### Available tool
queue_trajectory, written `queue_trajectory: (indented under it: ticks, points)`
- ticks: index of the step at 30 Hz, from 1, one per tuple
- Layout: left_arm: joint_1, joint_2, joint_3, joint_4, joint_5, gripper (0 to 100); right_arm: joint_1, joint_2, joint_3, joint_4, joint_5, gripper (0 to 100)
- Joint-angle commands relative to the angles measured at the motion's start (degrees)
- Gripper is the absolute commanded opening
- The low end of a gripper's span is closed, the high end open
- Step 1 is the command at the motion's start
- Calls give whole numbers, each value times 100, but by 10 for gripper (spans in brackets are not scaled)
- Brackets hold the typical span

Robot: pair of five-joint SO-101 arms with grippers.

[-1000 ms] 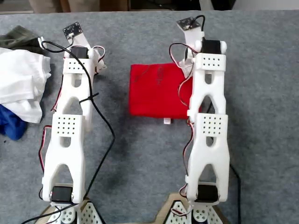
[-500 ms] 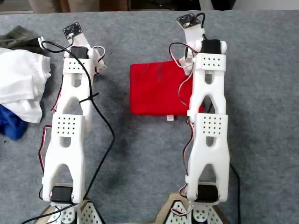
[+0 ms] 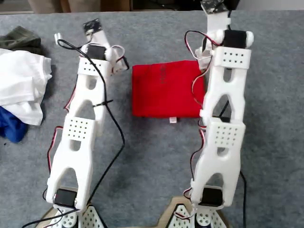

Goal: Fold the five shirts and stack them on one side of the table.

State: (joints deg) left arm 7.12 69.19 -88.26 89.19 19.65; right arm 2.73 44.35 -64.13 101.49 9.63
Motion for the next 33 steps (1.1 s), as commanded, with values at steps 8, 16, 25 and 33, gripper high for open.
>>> queue_trajectory:
  ticks: [8,16,25,33]
  points:
    - [598,-75,-290,-299,62,238,-110,-2949,4338,-853,-642,249]
    - [624,-75,527,-1090,35,236,-215,-3081,6097,-2224,-958,249]
    - [659,-75,1011,-1371,35,235,-462,-2985,6765,-3165,-949,249]
    - [721,-66,1415,-1802,70,182,-382,-1736,6554,-3253,-949,246]
